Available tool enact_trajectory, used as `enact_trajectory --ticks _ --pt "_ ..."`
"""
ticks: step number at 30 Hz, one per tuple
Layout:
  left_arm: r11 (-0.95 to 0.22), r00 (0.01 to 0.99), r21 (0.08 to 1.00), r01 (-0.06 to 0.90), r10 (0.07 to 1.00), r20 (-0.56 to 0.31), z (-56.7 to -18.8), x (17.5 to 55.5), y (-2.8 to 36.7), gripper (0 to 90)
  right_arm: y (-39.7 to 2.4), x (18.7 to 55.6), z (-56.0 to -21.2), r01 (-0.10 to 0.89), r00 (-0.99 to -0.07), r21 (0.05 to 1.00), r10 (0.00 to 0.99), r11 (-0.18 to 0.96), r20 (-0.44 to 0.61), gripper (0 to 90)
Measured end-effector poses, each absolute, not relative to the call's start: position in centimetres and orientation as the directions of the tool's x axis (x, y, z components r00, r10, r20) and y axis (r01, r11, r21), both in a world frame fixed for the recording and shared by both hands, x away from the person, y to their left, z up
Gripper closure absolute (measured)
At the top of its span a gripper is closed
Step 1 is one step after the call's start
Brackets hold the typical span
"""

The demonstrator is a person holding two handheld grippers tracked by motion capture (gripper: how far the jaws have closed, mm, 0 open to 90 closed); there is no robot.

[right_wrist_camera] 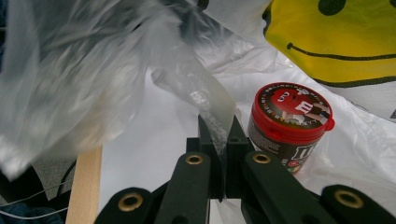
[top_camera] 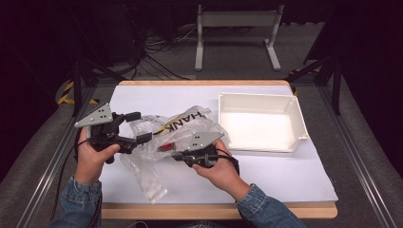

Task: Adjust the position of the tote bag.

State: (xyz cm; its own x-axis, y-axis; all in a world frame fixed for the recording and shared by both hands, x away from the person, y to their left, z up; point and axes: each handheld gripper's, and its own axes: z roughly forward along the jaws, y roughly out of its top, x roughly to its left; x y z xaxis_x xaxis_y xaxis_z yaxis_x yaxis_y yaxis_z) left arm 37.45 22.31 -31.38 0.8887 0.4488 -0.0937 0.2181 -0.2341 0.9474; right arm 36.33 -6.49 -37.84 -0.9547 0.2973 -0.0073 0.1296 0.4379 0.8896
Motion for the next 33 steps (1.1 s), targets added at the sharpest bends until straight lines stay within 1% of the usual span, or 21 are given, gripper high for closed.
enact_trajectory --ticks 5,8,17,20,23,24,25,26,27,28,29,32,33 --pt "-0.298 0.922 0.936 0.186 0.383 -0.061 -31.3 36.8 20.6 5.9 -6.5 36.6 -37.7 0.134 -0.952 0.892 0.306 0.432 -0.005 90.0" --pt "-0.314 0.931 0.931 0.184 0.359 -0.063 -31.4 36.7 20.0 4.5 -6.4 36.9 -37.6 0.136 -0.951 0.893 0.310 0.428 -0.005 90.0" --pt "-0.350 0.945 0.919 0.184 0.320 -0.068 -31.8 36.3 18.6 4.5 -6.0 37.8 -37.3 0.143 -0.946 0.899 0.325 0.414 0.000 90.0" --pt "-0.369 0.948 0.912 0.181 0.311 -0.063 -31.9 36.2 17.9 4.4 -5.6 38.0 -37.2 0.135 -0.947 0.899 0.323 0.416 -0.007 90.0" --pt "-0.399 0.946 0.900 0.174 0.321 -0.040 -32.3 36.4 17.4 4.5 -5.3 38.0 -37.2 0.133 -0.948 0.899 0.319 0.417 -0.007 90.0" --pt "-0.406 0.943 0.897 0.175 0.330 -0.035 -32.4 36.4 17.4 8.1 -5.3 37.9 -37.2 0.132 -0.948 0.899 0.318 0.417 -0.008 90.0" --pt "-0.422 0.941 0.890 0.173 0.338 -0.023 -32.6 36.6 17.5 14.0 -5.3 37.9 -37.3 0.133 -0.949 0.899 0.317 0.417 -0.007 90.0" --pt "-0.428 0.939 0.887 0.175 0.342 -0.021 -32.7 36.7 17.6 22.5 -5.3 37.9 -37.3 0.133 -0.949 0.900 0.315 0.415 -0.006 90.0" --pt "-0.428 0.938 0.886 0.178 0.346 -0.021 -32.7 36.8 17.8 27.4 -5.3 37.9 -37.3 0.132 -0.949 0.900 0.315 0.416 -0.006 90.0" --pt "-0.422 0.937 0.888 0.182 0.348 -0.027 -32.8 37.0 18.1 35.3 -5.3 37.9 -37.3 0.133 -0.949 0.899 0.314 0.417 -0.006 90.0" --pt "-0.416 0.936 0.890 0.187 0.350 -0.033 -32.8 37.1 18.3 48.3 -5.3 37.8 -37.3 0.133 -0.949 0.898 0.314 0.419 -0.006 90.0" --pt "-0.386 0.918 0.899 0.207 0.393 -0.043 -32.8 37.6 19.4 71.9 -5.4 37.7 -37.3 0.126 -0.952 0.897 0.306 0.425 -0.011 90.0" --pt "-0.376 0.909 0.902 0.212 0.415 -0.040 -32.9 37.8 19.7 76.1 -5.4 37.6 -37.3 0.124 -0.953 0.896 0.303 0.427 -0.013 90.0"
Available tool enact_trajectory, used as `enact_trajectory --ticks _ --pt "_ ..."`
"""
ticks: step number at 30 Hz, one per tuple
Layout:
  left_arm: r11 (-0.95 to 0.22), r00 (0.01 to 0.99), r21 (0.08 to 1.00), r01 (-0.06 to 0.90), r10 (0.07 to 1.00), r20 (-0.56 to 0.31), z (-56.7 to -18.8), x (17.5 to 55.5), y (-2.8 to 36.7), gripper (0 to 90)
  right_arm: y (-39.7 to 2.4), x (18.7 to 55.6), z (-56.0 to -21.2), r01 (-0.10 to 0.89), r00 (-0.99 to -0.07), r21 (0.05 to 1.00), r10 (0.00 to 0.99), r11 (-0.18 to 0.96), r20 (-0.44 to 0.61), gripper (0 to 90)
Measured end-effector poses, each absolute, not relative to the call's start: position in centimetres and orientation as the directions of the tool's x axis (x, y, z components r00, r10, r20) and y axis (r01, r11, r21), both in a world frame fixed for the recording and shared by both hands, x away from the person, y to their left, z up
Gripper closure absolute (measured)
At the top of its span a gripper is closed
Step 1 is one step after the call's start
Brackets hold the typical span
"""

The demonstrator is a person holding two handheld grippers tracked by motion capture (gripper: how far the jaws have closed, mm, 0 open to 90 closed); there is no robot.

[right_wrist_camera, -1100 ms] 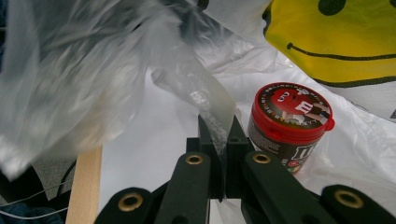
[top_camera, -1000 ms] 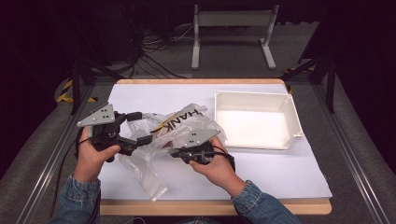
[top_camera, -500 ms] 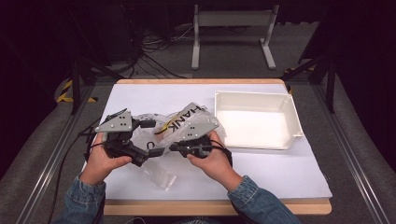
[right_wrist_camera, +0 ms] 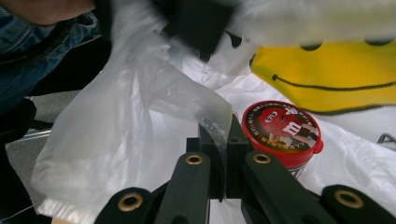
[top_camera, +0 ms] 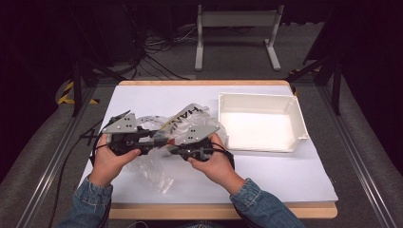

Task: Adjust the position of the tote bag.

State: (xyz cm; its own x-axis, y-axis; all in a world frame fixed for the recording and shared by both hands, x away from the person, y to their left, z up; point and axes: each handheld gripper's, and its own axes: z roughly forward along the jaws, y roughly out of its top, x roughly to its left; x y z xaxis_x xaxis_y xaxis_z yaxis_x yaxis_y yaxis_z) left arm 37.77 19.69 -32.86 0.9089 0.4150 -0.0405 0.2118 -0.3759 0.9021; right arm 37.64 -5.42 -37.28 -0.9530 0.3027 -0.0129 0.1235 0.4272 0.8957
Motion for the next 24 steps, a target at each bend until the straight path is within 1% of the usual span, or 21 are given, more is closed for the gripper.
enact_trajectory --ticks 2,4,7,10,13,14,17,18,24 --pt "-0.354 0.888 0.908 0.226 0.457 -0.043 -33.0 38.1 20.3 81.3 -5.4 37.4 -37.3 0.119 -0.957 0.894 0.291 0.433 -0.014 90.0" --pt "-0.326 0.865 0.914 0.240 0.499 -0.049 -33.1 38.5 21.1 83.8 -5.4 37.2 -37.4 0.113 -0.961 0.891 0.277 0.440 -0.015 90.0" --pt "-0.285 0.832 0.922 0.262 0.551 -0.066 -33.3 39.2 22.1 85.3 -5.2 36.7 -37.5 0.109 -0.971 0.893 0.239 0.437 0.002 90.0" --pt "-0.262 0.799 0.929 0.263 0.599 -0.057 -33.6 39.8 23.0 85.5 -5.1 36.3 -37.4 0.095 -0.977 0.893 0.212 0.440 0.000 90.0" --pt "-0.237 0.781 0.932 0.272 0.621 -0.070 -33.8 40.3 23.9 85.4 -5.0 35.9 -37.3 0.078 -0.984 0.893 0.181 0.444 -0.004 90.0" --pt "-0.236 0.771 0.934 0.267 0.634 -0.060 -33.8 40.6 24.3 85.4 -4.9 35.8 -37.3 0.072 -0.985 0.892 0.171 0.446 -0.006 90.0" --pt "-0.214 0.744 0.938 0.272 0.665 -0.064 -33.9 41.1 25.1 85.2 -5.0 35.5 -37.2 0.063 -0.989 0.894 0.148 0.444 -0.004 90.0" --pt "-0.214 0.740 0.940 0.267 0.670 -0.058 -33.9 41.3 25.3 85.2 -5.0 35.4 -37.2 0.062 -0.989 0.894 0.145 0.444 -0.003 90.0" --pt "-0.177 0.718 0.944 0.278 0.691 -0.082 -34.2 42.2 26.0 84.8 -5.2 35.3 -37.4 0.061 -0.992 0.891 0.129 0.450 0.003 89.7"
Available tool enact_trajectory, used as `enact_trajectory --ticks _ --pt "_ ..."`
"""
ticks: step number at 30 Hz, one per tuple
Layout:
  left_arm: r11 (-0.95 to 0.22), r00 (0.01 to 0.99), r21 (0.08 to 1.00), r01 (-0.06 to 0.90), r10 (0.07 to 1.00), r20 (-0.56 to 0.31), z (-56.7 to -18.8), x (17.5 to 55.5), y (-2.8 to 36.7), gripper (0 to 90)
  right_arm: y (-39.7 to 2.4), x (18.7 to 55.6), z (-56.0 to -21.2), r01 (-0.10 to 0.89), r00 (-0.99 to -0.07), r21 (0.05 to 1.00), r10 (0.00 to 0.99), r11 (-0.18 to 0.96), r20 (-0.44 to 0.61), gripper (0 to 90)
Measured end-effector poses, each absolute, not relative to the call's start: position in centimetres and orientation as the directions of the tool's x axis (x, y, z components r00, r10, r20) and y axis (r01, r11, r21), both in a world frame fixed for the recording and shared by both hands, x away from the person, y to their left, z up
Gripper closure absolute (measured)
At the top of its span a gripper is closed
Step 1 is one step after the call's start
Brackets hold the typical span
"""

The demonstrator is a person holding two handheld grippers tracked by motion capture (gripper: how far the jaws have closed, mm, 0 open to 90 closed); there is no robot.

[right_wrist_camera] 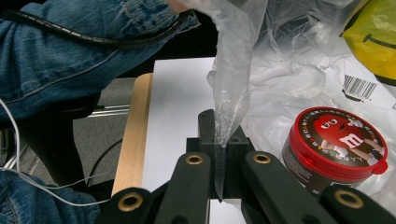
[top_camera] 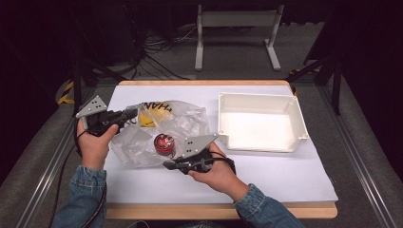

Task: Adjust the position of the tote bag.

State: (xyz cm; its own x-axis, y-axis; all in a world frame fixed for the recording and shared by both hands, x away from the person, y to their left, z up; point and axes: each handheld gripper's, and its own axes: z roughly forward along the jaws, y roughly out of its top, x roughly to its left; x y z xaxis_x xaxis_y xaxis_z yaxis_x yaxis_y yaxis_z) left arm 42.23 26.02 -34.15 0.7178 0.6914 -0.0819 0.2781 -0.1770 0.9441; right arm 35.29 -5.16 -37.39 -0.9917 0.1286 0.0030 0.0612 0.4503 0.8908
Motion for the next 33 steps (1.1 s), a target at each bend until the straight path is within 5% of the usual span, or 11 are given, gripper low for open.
enact_trajectory --ticks 6,10,24,33 --pt "-0.194 0.727 0.941 0.277 0.682 -0.073 -34.3 42.3 25.6 84.7 -5.7 35.7 -36.5 0.071 -0.985 0.916 0.174 0.395 0.001 66.1" --pt "-0.199 0.730 0.939 0.282 0.680 -0.076 -34.4 42.2 25.4 84.5 -6.2 35.8 -35.7 0.064 -0.980 0.930 0.198 0.362 -0.010 61.5" --pt "-0.209 0.735 0.935 0.288 0.674 -0.076 -34.6 42.3 25.2 84.4 -8.7 36.9 -31.5 -0.003 -0.924 0.986 0.377 0.165 -0.066 63.0" --pt "-0.214 0.741 0.934 0.286 0.668 -0.074 -34.8 42.3 25.1 83.9 -9.0 38.6 -31.5 0.027 -0.882 0.979 0.466 0.202 -0.071 69.4"
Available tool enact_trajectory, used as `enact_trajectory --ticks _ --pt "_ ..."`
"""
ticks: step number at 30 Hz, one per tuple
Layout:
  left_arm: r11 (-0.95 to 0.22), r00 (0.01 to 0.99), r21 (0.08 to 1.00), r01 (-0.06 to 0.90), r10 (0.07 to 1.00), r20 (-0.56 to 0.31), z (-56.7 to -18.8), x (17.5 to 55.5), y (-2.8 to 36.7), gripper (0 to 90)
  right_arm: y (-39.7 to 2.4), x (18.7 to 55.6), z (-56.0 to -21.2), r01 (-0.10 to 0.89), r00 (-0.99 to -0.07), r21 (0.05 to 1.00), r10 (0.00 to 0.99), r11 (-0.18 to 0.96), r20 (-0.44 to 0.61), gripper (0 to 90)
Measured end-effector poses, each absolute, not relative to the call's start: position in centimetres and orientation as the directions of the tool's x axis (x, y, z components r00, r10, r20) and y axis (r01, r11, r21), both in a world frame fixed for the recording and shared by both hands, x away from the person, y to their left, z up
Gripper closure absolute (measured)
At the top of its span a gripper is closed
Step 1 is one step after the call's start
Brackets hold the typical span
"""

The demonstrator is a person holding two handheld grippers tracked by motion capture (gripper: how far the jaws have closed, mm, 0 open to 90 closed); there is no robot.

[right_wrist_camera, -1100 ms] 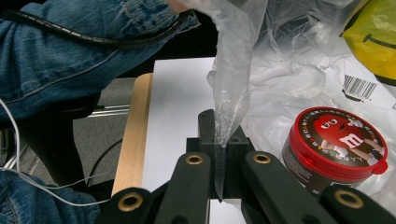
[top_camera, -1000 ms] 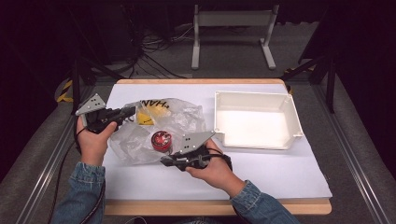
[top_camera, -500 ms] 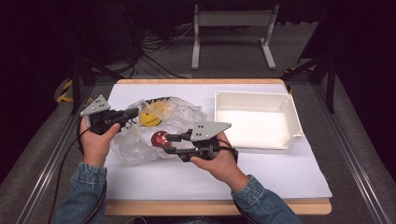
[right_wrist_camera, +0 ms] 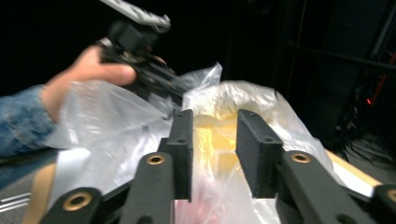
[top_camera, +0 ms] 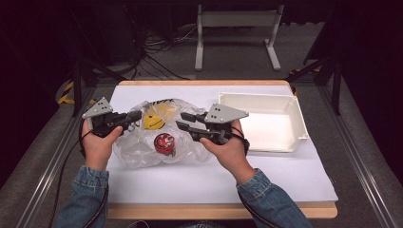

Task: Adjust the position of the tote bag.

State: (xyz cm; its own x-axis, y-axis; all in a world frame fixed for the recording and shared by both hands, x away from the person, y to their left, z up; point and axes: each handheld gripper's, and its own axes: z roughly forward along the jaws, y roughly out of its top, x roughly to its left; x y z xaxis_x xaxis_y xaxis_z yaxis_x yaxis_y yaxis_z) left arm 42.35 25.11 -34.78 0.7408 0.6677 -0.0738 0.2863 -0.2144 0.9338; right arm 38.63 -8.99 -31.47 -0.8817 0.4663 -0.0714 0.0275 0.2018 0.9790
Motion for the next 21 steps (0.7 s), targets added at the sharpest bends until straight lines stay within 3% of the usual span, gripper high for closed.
enact_trajectory --ticks 3,7,9,10,13,15,21 --pt "-0.219 0.743 0.929 0.297 0.665 -0.080 -35.0 42.4 25.1 83.4 -8.6 39.5 -32.4 0.056 -0.873 0.968 0.482 0.243 -0.071 73.8" --pt "-0.231 0.740 0.925 0.302 0.668 -0.075 -35.6 42.8 25.4 81.5 -7.8 40.6 -33.5 0.098 -0.862 0.952 0.503 0.291 -0.064 71.7" --pt "-0.233 0.733 0.921 0.312 0.676 -0.077 -35.9 43.0 25.6 80.7 -7.4 41.2 -34.1 0.125 -0.861 0.942 0.505 0.310 -0.052 62.8" --pt "-0.233 0.733 0.921 0.312 0.676 -0.077 -35.9 43.0 25.6 80.6 -7.4 41.2 -34.1 0.125 -0.861 0.942 0.505 0.310 -0.052 62.8" --pt "-0.222 0.719 0.917 0.333 0.688 -0.094 -36.5 43.4 26.1 79.9 -7.0 42.0 -35.1 0.165 -0.852 0.938 0.523 0.306 -0.021 33.9" --pt "-0.214 0.708 0.911 0.354 0.697 -0.111 -36.9 43.6 26.3 77.6 -6.9 42.6 -35.6 0.196 -0.848 0.931 0.530 0.308 0.003 24.3" --pt "-0.195 0.672 0.897 0.397 0.727 -0.139 -37.8 44.2 26.9 69.9 -6.6 43.4 -37.0 0.238 -0.846 0.912 0.533 0.334 0.026 12.4"
